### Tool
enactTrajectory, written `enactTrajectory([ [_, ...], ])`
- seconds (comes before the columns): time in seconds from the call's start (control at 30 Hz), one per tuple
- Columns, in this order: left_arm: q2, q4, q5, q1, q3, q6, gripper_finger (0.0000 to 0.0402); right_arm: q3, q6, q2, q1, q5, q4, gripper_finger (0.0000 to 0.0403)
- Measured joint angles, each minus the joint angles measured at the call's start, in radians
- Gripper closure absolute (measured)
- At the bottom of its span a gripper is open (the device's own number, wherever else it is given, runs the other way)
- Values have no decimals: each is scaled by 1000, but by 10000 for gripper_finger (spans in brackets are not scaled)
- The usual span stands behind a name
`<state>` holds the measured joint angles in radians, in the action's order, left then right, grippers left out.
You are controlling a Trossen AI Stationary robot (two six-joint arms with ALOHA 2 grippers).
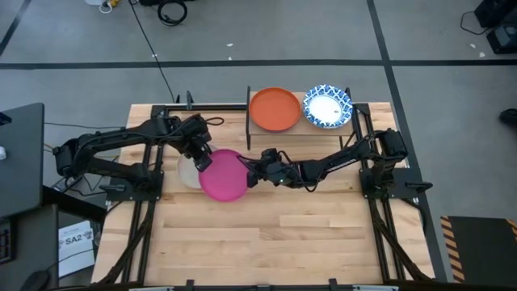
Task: Place and stack plates onto a shelf
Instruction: Stack the pink plate on top of the orange plate on the shelf
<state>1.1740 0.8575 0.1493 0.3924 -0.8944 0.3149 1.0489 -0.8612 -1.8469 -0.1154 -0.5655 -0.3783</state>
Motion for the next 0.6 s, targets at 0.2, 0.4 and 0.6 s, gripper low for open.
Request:
enactTrajectory([
  [0.2, 0, -5, -2, 3, 0, -61, 249, 1, -1, 0, 0, -2, 37, 366],
  [0.4, -5, -3, -2, 3, 0, -91, 246, 2, -2, 0, 0, -4, 57, 366],
  [0.6, -47, 4, 0, 2, 1, -100, 246, 2, -5, 0, 0, -11, 73, 375],
])
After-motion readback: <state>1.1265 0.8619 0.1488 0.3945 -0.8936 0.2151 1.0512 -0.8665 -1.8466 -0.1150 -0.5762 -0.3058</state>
